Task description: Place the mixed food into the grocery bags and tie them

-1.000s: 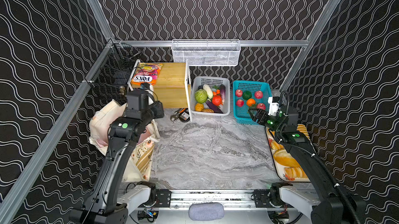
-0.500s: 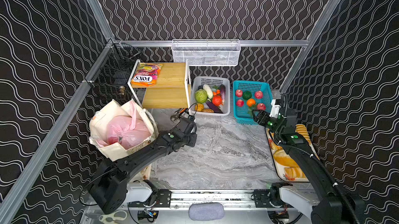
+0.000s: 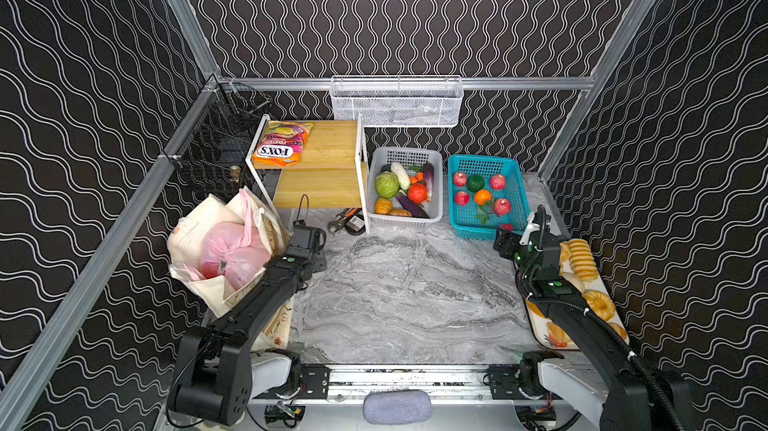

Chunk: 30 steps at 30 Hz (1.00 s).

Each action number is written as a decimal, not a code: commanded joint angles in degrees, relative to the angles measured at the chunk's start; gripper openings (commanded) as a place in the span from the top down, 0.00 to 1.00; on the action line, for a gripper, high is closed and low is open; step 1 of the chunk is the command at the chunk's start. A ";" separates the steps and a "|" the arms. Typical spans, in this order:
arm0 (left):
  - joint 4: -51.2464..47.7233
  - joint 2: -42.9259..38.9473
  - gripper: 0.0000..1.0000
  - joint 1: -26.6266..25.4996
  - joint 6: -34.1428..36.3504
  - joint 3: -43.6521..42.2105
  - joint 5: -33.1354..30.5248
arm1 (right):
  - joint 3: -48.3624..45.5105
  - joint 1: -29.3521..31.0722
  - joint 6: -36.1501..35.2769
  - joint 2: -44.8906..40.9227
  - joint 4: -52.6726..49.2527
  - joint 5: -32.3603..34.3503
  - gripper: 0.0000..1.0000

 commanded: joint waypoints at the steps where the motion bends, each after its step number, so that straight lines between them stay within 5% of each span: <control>1: 3.80 -0.06 0.52 4.22 -1.16 -0.80 5.66 | -2.41 0.04 -3.55 -0.09 12.29 3.61 0.19; 7: 12.89 0.02 0.51 4.73 6.98 -2.53 8.57 | -6.82 0.04 -9.64 3.21 23.91 4.32 0.19; 15: 45.47 2.21 0.46 4.11 23.90 -13.18 17.39 | -9.98 -0.01 -13.98 14.43 41.37 7.16 0.19; 18: 48.16 5.54 0.41 1.79 29.24 -12.46 18.06 | -8.49 -0.18 -14.22 14.84 39.50 5.52 0.19; 30: 63.71 15.56 0.35 1.12 31.17 -16.40 13.35 | -8.42 -0.40 -19.43 18.55 48.37 -4.47 0.22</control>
